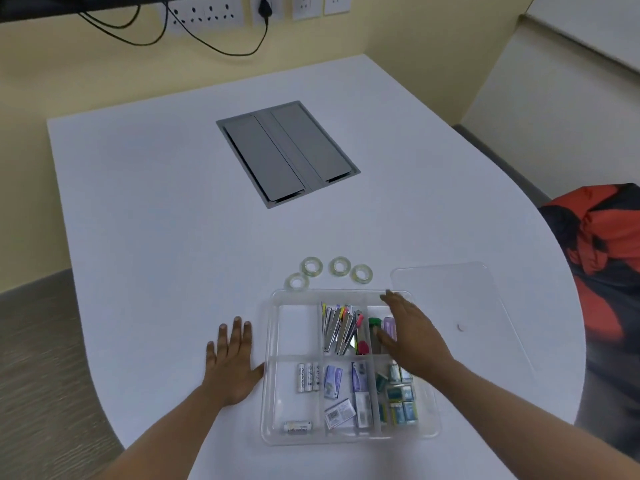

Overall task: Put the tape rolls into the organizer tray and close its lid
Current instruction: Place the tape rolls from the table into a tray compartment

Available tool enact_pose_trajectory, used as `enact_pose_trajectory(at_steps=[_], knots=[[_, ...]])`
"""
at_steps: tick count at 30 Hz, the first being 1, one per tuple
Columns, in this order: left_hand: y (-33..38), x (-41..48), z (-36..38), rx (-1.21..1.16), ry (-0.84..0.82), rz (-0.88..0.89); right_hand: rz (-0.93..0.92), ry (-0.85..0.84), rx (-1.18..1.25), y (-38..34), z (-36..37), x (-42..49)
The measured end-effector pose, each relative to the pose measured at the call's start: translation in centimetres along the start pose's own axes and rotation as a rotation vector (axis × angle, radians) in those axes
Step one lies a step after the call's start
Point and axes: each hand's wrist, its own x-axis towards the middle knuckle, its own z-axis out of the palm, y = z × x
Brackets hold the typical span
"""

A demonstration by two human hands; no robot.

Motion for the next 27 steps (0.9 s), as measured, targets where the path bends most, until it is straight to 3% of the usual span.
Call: enact_pose_trajectory(at_steps=[5, 16, 24, 27], knots=[[-0.2, 0.4, 0.4, -0.010, -0.057, -0.006, -0.017, 0.041, -0.002, -0.5, -1.9, 6.5], [-0.4, 0.3, 0.1, -0.001, -0.143, -0.006, 0.285, -0.177, 0.012, -0.5, 0.5, 14.8], [-0.7, 0.7, -1.2, -0.033, -0.299, 0.020, 0.287, -0.128, -0.085, -0.3, 1.4, 15.8], [-0.4, 0.6, -1.5, -0.040, -0.307, 0.022, 0.293, -0.051, -0.004, -1.0, 0.2, 15.4]])
